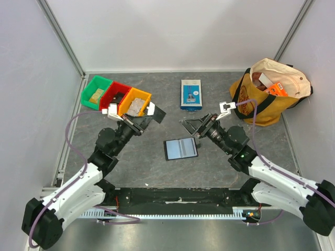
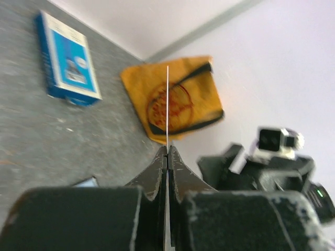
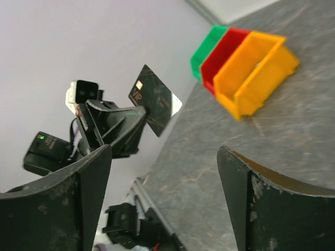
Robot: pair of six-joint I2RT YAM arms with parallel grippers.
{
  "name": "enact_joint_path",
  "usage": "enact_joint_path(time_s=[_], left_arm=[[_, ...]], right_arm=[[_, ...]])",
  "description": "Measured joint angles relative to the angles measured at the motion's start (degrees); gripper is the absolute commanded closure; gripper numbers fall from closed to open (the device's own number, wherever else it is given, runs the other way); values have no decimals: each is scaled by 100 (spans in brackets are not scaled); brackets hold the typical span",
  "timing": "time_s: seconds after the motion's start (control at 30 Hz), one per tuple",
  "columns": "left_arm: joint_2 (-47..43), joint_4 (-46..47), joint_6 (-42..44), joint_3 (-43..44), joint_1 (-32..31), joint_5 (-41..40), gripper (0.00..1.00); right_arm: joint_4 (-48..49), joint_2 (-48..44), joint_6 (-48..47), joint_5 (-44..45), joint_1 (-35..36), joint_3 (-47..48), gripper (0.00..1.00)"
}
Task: Take the credit cards out of the card holder
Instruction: Place the credit card in the storage box.
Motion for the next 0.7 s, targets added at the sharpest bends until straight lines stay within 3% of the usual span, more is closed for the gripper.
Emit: enact_joint_path(time_s=[0.07, 0.23, 0.43, 0.7], left_arm=[[20, -260, 17, 74, 404, 28, 98], [455, -686, 103, 378, 1602, 485, 98], [1631, -1202, 275, 1056, 3314, 1322, 98], [3560, -1646, 603, 2546, 4603, 1915, 98]], right_arm=[[-428, -258, -240, 254, 0, 7, 2], [-1519, -525, -697, 765, 0, 79, 2], [-2369, -695, -1139, 1097, 0, 83, 2], [-2743, -868, -1432, 1156, 0, 83, 2]])
